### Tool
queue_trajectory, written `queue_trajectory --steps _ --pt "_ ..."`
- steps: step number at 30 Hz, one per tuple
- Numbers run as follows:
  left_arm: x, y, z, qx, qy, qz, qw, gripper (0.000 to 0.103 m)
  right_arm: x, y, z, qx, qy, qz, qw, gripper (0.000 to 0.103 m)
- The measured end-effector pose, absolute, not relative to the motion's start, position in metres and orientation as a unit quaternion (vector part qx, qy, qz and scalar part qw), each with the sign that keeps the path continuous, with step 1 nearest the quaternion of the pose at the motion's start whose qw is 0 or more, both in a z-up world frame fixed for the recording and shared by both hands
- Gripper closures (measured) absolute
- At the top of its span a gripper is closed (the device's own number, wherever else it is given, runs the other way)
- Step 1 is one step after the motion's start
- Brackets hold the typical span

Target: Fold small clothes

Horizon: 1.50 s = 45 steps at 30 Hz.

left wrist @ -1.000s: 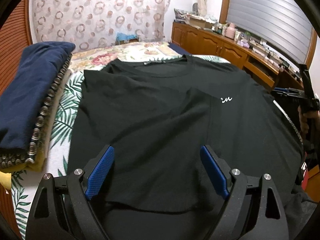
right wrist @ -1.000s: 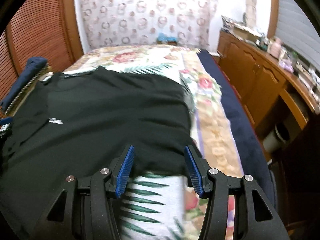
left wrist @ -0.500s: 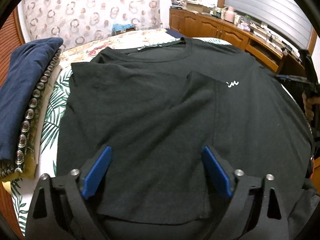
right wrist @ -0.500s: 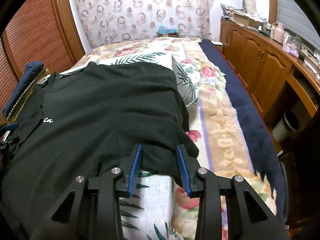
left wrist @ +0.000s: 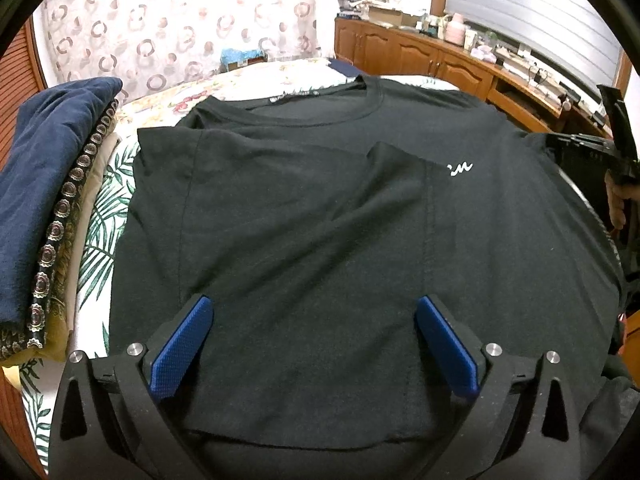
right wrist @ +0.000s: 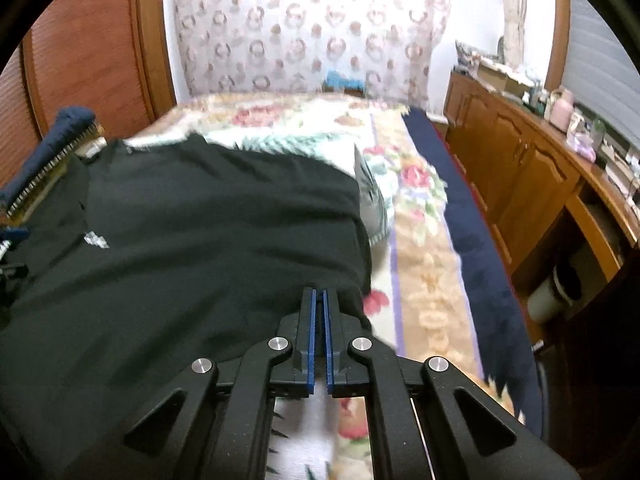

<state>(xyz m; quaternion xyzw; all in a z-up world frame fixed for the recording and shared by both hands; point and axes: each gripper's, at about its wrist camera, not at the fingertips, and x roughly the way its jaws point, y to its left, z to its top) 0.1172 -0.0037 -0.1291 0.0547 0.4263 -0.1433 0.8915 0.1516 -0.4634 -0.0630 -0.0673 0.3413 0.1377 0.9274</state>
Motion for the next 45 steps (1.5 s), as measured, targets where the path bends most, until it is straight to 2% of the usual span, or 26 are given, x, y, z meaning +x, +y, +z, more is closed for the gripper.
queue_trajectory --steps 9,16,24,29,30,31,33,37,45 --pt "0.106 0.005 -0.095 0.025 0.369 -0.131 0.920 0.001 0.115 -0.415 -0.033 -0.088 0.286 0.207 0.932 0.100" --pt "0.095 0.000 -0.071 0.008 0.325 -0.138 0.935 0.001 0.105 -0.387 -0.062 -0.109 0.324 0.238 0.909 0.100" --pt "0.088 -0.004 -0.064 -0.002 0.307 -0.142 0.941 0.001 0.112 -0.400 -0.079 -0.093 0.352 0.232 0.902 0.100" --pt "0.089 -0.005 -0.066 -0.008 0.306 -0.144 0.941 0.001 0.109 -0.399 -0.062 -0.086 0.345 0.229 0.906 0.091" --pt "0.088 -0.006 -0.067 -0.008 0.306 -0.144 0.941 0.001 0.107 -0.399 -0.060 -0.087 0.341 0.224 0.909 0.082" --pt "0.087 -0.006 -0.067 -0.008 0.306 -0.145 0.941 0.001 0.105 -0.401 -0.058 -0.088 0.338 0.220 0.911 0.069" --pt "0.086 -0.008 -0.067 -0.007 0.306 -0.147 0.941 0.001 0.101 -0.406 -0.053 -0.088 0.327 0.214 0.916 0.054" --pt "0.084 -0.010 -0.069 -0.008 0.306 -0.151 0.940 0.001 0.100 -0.425 -0.052 -0.078 0.320 0.188 0.925 0.053" --pt "0.082 -0.018 -0.075 -0.007 0.316 -0.159 0.935 0.001 0.132 -0.442 -0.081 -0.067 0.363 0.132 0.920 0.053"
